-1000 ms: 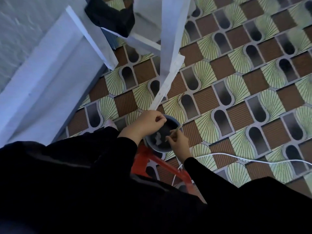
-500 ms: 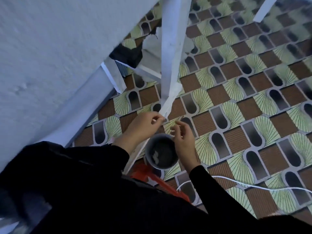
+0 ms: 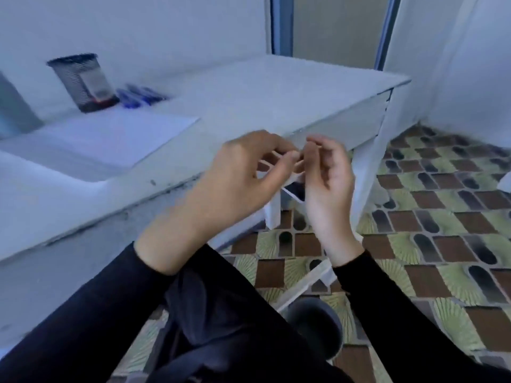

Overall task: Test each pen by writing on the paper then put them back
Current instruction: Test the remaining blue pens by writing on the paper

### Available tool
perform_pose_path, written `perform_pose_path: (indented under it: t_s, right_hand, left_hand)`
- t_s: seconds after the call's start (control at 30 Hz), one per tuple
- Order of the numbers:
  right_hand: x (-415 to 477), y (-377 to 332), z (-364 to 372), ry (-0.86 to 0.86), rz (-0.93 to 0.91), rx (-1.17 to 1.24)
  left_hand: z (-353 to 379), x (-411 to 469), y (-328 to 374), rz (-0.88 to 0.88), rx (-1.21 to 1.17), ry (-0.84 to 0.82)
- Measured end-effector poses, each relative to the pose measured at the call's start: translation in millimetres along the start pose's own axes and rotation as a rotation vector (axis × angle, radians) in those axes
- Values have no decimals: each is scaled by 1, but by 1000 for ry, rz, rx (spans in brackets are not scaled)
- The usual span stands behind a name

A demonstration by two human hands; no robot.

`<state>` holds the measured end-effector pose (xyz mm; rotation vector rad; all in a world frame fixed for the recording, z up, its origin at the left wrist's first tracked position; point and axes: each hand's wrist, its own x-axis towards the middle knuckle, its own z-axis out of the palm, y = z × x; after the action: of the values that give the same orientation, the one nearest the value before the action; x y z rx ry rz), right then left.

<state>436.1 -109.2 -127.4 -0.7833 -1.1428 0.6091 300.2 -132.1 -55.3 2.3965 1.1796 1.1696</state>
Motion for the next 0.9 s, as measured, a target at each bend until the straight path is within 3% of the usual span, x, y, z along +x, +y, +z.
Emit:
perform_pose_path:
  t_s: [0.17, 0.47, 0.73, 0.9]
  right_hand:
    - [43, -64, 79, -203, -195, 77]
    - [84, -95, 241, -778, -351, -45]
    - [50, -62, 357, -1320, -524, -388]
    - [33, -43, 396, -1460, -578, -479]
  left_hand:
    - [-113, -9, 0, -62, 207, 195]
    - [-272, -38, -85, -431, 503, 356]
    - [-326, -77, -163, -689, 595, 424]
    - [-338, -100, -186, -753, 636, 404]
